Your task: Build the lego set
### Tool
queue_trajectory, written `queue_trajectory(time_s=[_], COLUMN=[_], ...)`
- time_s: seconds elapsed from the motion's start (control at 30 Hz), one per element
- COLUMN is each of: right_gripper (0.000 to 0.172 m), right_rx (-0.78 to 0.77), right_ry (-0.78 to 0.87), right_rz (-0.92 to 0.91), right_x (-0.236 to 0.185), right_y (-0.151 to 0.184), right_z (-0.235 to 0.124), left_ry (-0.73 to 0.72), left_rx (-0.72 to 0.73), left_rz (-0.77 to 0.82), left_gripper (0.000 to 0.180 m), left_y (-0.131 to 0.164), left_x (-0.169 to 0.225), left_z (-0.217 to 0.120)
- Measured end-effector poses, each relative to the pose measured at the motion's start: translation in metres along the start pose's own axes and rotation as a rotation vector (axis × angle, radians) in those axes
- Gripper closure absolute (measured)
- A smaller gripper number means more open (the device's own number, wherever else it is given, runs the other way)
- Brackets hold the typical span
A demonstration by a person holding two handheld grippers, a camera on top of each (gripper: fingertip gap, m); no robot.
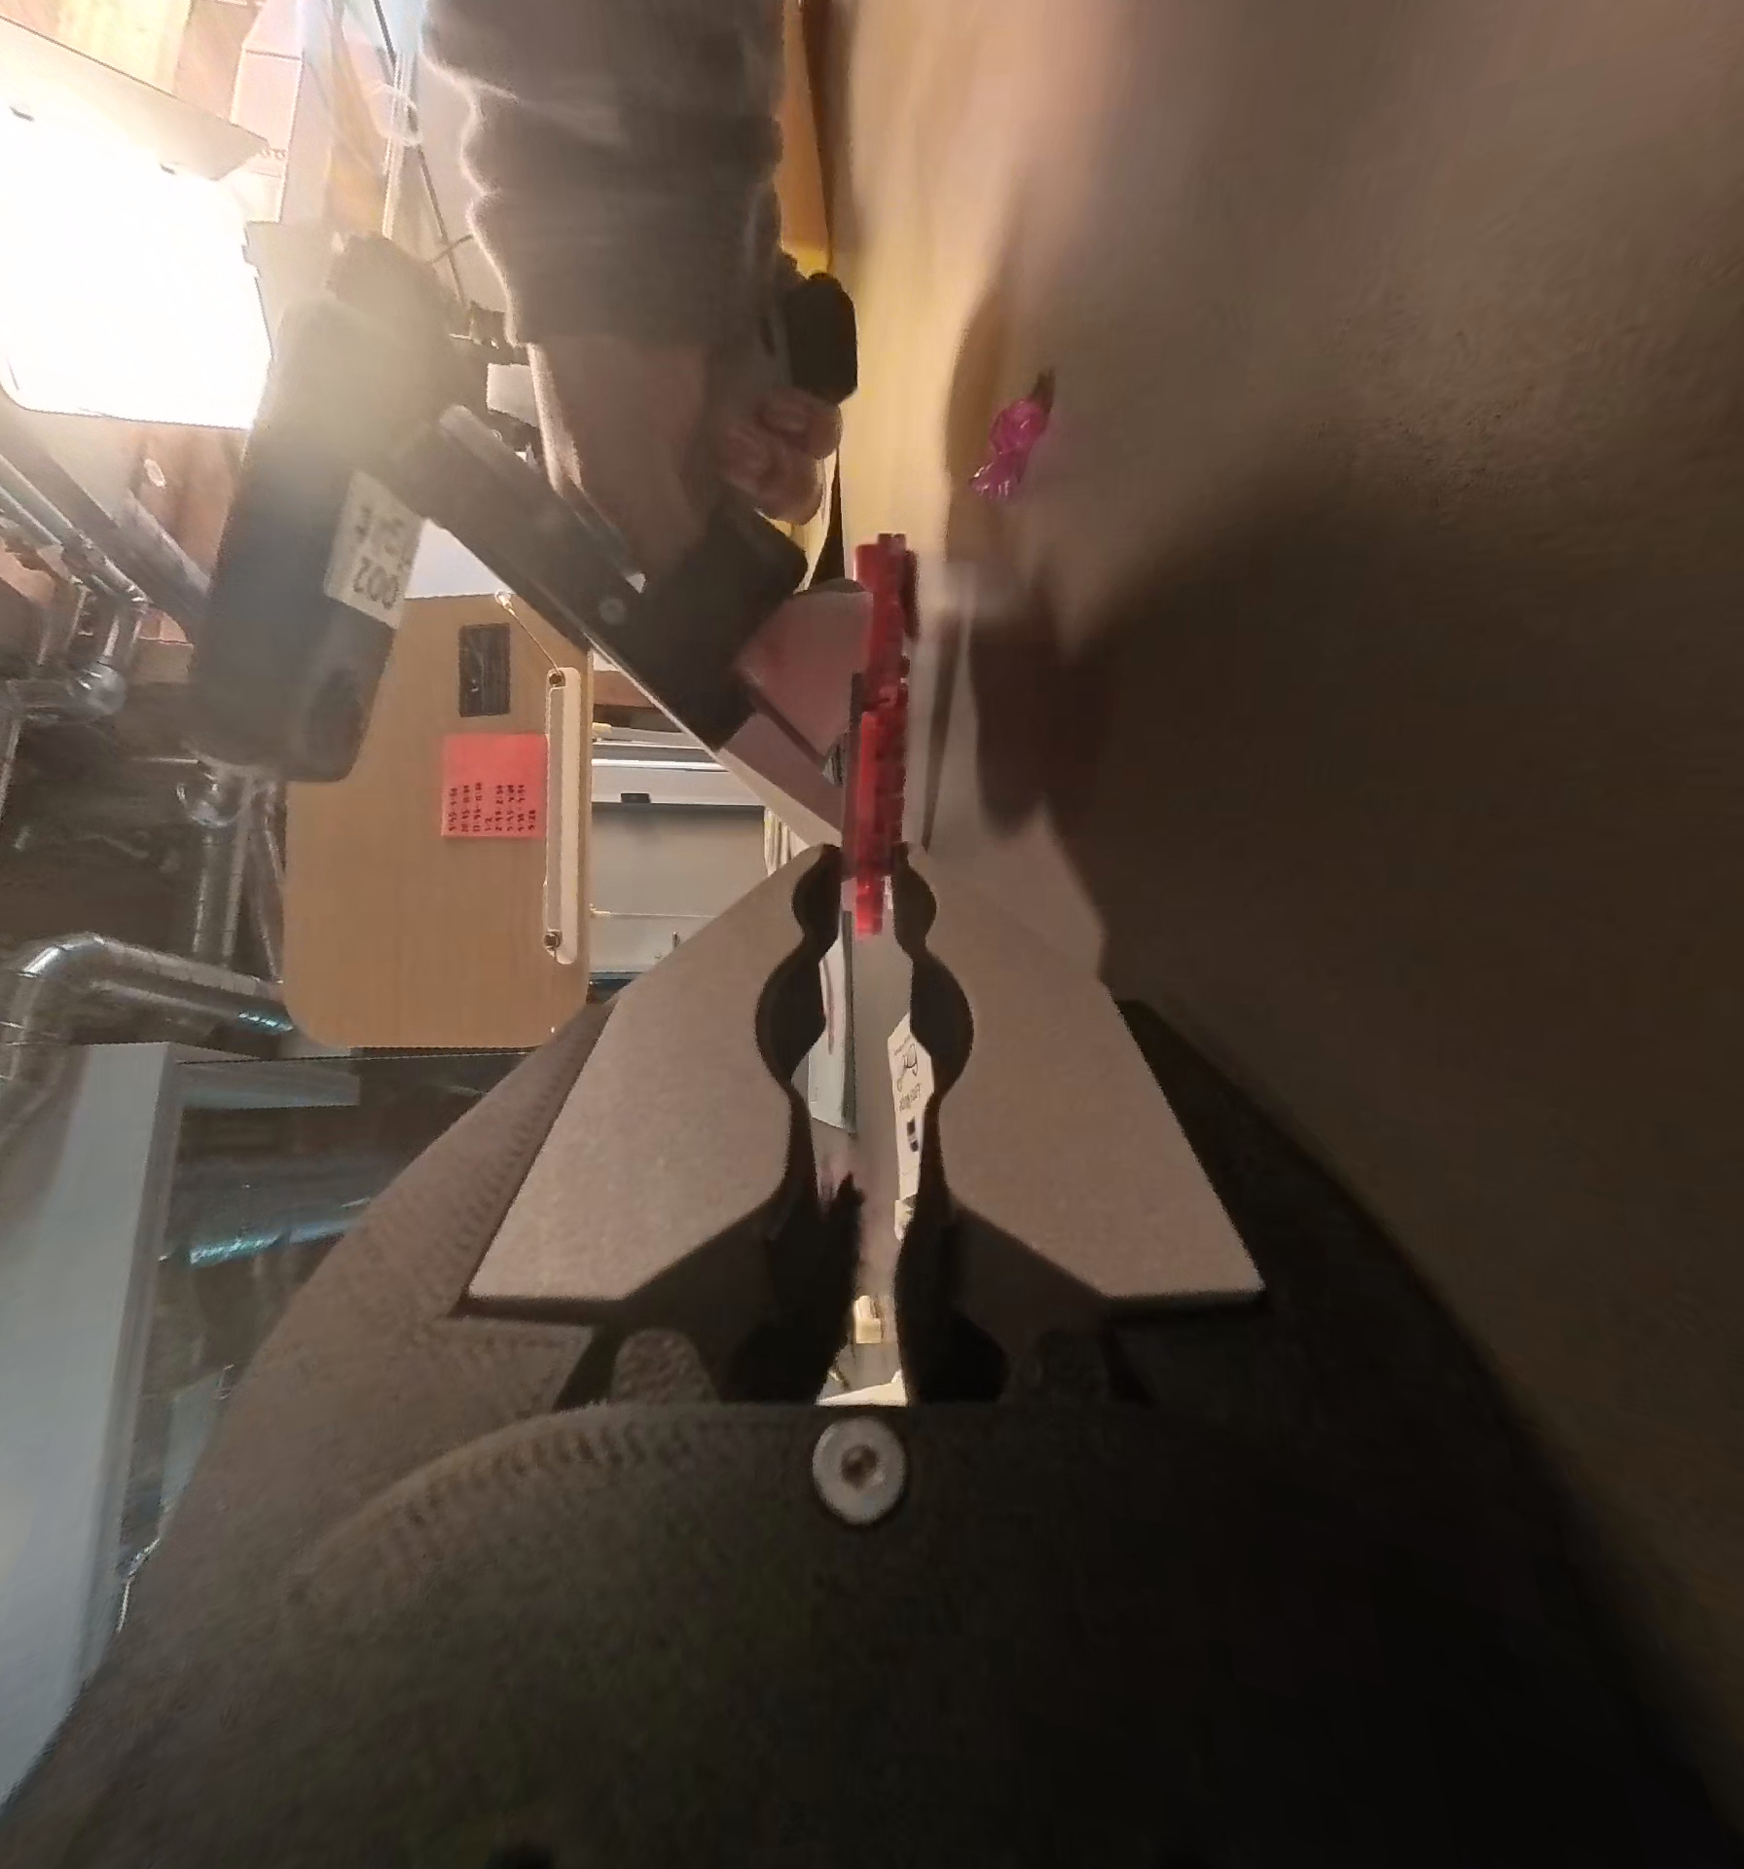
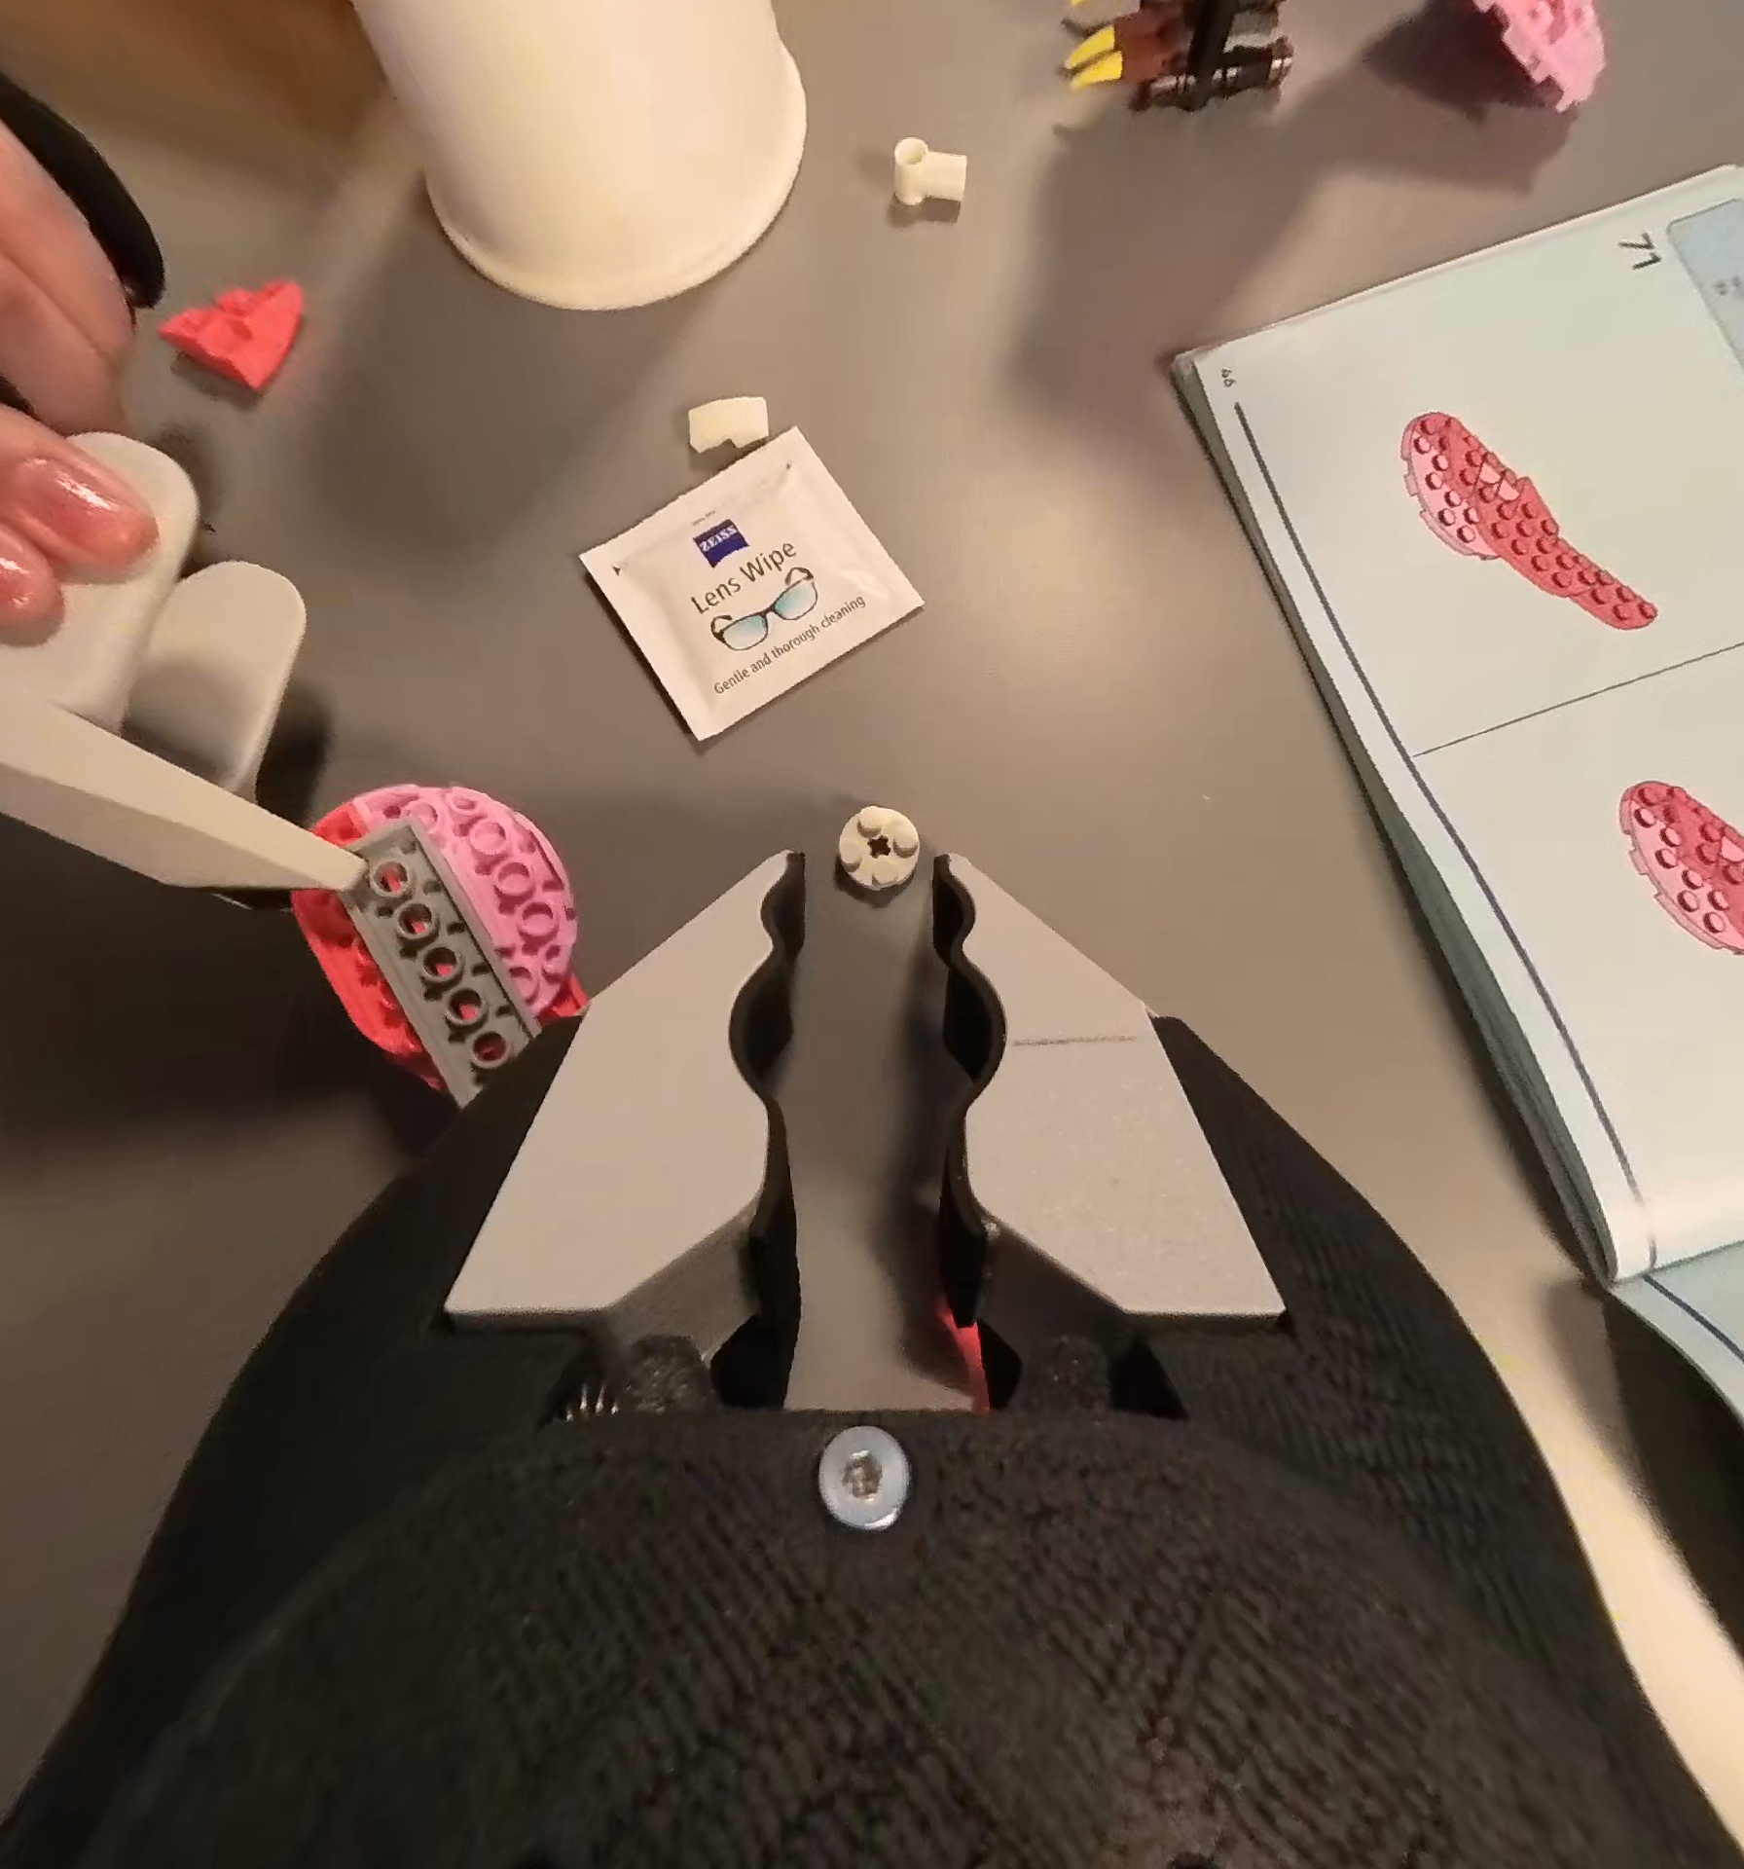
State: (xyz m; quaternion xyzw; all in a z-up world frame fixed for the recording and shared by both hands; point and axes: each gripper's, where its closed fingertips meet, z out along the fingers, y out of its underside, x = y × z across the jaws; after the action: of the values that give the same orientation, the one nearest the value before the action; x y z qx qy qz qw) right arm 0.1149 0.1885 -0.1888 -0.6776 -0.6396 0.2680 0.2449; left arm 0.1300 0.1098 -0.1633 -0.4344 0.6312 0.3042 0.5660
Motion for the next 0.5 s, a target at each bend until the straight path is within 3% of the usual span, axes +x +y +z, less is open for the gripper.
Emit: queue_trajectory(time_s=[0.07, 0.23, 0.33, 0.4, 0.5], right_gripper=[0.149, 0.172, 0.172, 0.172, 0.153], right_rx=[-0.017, -0.043, -0.073, -0.064, 0.012], right_ry=[0.036, 0.078, 0.141, 0.119, 0.031], right_rz=[-0.018, -0.117, -0.257, -0.247, -0.21], right_x=[0.002, 0.004, 0.011, 0.011, 0.01], right_y=[0.0, 0.0, 0.003, 0.001, -0.012], right_z=[0.001, 0.001, -0.005, -0.008, -0.004], left_ry=[0.001, -0.006, -0.008, -0.007, -0.008], left_rx=[0.0, -0.003, -0.006, -0.007, -0.009], left_rz=[0.0, 0.007, 0.009, 0.009, 0.01], left_gripper=[0.171, 0.171, 0.171, 0.171, 0.171], left_y=[0.0, 0.0, 0.0, 0.0, 0.001], left_x=[0.0, -0.001, -0.001, -0.001, -0.001], left_z=[0.0, 0.0, 0.0, 0.0, 0.001])
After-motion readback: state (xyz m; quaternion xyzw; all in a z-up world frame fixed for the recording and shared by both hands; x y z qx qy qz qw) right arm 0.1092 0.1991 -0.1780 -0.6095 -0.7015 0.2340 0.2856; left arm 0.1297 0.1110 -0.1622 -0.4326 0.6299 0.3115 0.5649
